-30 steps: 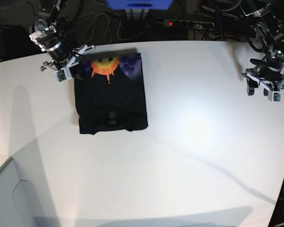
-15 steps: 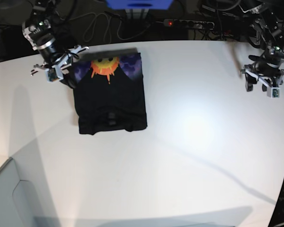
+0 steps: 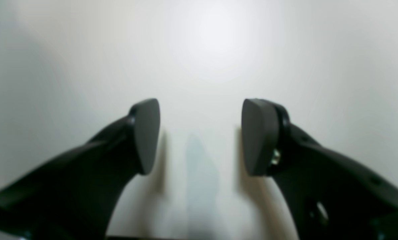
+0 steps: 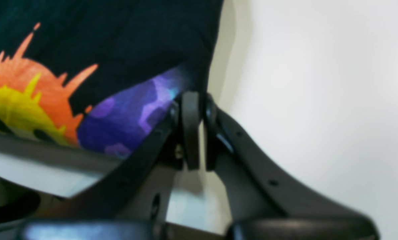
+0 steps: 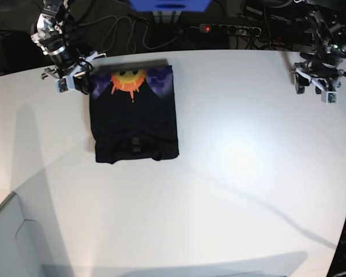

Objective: Fold the T-shirt properly

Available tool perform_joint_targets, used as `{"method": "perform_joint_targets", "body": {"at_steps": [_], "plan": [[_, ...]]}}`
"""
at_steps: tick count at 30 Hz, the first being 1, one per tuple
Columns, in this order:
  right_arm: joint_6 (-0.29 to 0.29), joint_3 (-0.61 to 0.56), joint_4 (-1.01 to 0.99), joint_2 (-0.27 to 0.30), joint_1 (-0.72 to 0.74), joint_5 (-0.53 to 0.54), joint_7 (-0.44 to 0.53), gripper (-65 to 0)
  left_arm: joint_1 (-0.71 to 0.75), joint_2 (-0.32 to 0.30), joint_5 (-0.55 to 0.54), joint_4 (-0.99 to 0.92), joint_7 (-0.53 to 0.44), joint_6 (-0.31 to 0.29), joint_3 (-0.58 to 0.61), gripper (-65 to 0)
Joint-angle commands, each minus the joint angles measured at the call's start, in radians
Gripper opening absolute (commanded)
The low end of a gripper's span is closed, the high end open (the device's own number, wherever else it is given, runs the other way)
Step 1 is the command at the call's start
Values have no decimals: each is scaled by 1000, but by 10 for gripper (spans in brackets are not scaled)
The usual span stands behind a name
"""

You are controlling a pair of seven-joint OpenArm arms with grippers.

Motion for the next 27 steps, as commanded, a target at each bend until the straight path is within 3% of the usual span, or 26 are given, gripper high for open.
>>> {"method": "perform_joint_targets", "body": {"at_steps": [1, 7, 12, 20, 27], "plan": [[-1, -1, 14, 4, -7, 16, 22, -650, 6, -13, -26, 19, -20, 0, -24, -279], [-1, 2, 14, 1, -26, 16, 25, -650, 44, -12, -108, 8, -20, 0, -62, -279], [-4, 75, 16, -15, -32, 53, 107, -650, 104, -13, -155, 19, -20, -3, -62, -297], [-6, 176, 80, -28, -138, 94, 113, -650, 230, 18, -232, 23, -20, 0, -134, -632], [-7, 147, 148, -38, -385, 94, 113, -650, 379, 99, -224, 35, -22, 0, -194, -650]]}}
